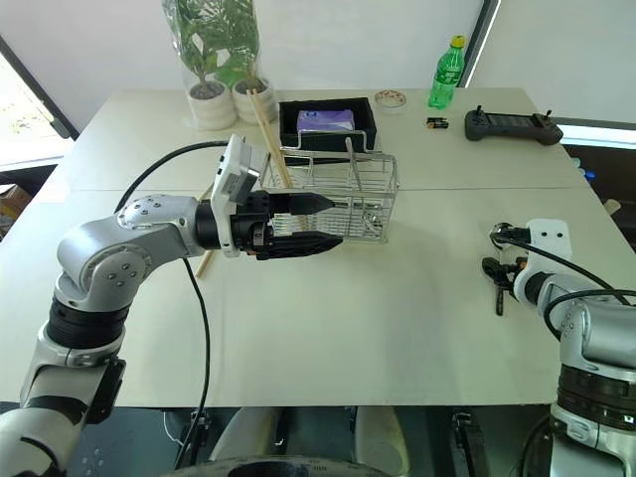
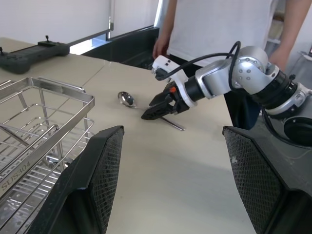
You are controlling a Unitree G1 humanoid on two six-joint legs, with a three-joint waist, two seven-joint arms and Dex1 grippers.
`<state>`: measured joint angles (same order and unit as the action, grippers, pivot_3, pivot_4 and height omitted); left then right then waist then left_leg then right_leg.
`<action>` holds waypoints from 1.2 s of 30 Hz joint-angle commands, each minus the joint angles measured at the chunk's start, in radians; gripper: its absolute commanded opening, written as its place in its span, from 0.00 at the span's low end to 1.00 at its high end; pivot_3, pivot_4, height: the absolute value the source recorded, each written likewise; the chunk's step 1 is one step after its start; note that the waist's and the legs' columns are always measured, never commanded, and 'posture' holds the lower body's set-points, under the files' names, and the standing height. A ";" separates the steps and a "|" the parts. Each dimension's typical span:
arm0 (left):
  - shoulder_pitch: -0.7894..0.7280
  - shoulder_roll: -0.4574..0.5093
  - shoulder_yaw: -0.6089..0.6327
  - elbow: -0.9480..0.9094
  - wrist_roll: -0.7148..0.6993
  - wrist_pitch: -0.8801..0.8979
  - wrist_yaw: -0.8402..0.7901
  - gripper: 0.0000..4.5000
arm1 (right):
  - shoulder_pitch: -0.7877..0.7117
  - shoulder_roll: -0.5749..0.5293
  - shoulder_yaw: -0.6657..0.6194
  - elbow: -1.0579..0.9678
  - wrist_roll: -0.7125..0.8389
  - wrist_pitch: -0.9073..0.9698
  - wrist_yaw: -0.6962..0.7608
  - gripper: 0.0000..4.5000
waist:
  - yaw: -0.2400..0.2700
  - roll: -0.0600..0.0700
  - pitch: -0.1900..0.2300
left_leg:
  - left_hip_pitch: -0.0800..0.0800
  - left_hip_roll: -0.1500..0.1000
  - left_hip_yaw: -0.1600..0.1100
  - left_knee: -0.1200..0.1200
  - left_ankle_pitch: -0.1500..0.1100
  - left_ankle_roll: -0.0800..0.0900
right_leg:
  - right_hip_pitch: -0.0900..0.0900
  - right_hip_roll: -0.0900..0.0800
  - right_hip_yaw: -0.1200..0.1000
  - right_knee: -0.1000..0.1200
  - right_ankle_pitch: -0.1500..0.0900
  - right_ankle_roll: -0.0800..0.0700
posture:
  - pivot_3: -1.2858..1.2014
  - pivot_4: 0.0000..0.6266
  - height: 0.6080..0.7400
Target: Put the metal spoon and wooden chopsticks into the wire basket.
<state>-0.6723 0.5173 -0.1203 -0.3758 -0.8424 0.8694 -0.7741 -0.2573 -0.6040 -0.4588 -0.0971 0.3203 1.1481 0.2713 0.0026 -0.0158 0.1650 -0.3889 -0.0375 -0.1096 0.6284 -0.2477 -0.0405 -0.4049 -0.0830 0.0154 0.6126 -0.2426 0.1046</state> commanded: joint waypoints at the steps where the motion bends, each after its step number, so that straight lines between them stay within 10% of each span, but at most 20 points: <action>1: -0.018 -0.001 0.041 -0.030 -0.017 0.001 0.004 0.76 | -0.030 -0.007 0.004 0.057 -0.014 -0.072 0.001 0.75 | -0.001 0.000 0.000 | 0.000 0.000 0.000 0.000 0.000 0.000 | 0.000 0.000 0.000 0.000 0.000 0.000 | 0.52 0.24 0.82; 8: -0.023 0.004 0.046 -0.036 -0.022 0.016 -0.005 0.76 | -0.066 -0.012 0.058 0.198 -0.051 -0.216 0.005 0.75 | -0.016 0.000 0.000 | 0.001 0.000 0.000 0.001 0.000 0.000 | 0.002 0.000 0.000 0.000 0.000 0.000 | 0.52 0.24 0.82; 15: -0.020 0.020 0.045 -0.051 -0.027 0.031 -0.013 0.78 | -0.061 -0.016 0.068 0.217 -0.049 -0.250 0.015 0.01 | -0.016 -0.002 -0.001 | 0.002 0.000 0.000 0.001 0.000 0.000 | 0.002 0.000 0.000 0.000 0.000 0.000 | 0.52 0.24 0.82; 36: -0.019 0.027 0.056 -0.043 -0.010 0.017 -0.006 0.78 | -0.275 -0.080 0.162 0.138 -0.107 -0.396 0.046 0.01 | -0.019 0.005 0.005 | 0.007 0.000 0.001 -0.002 0.000 0.000 | 0.005 0.001 0.002 0.001 0.000 0.001 | 0.52 0.24 0.82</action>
<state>-0.6756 0.5403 -0.0999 -0.3961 -0.8523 0.9046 -0.7825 -0.5116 -0.6605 -0.2877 0.0652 0.2133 0.7612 0.3161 -0.0164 -0.0113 0.1701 -0.3816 -0.0371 -0.1094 0.6259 -0.2477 -0.0405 -0.3996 -0.0818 0.0170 0.6130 -0.2414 0.1077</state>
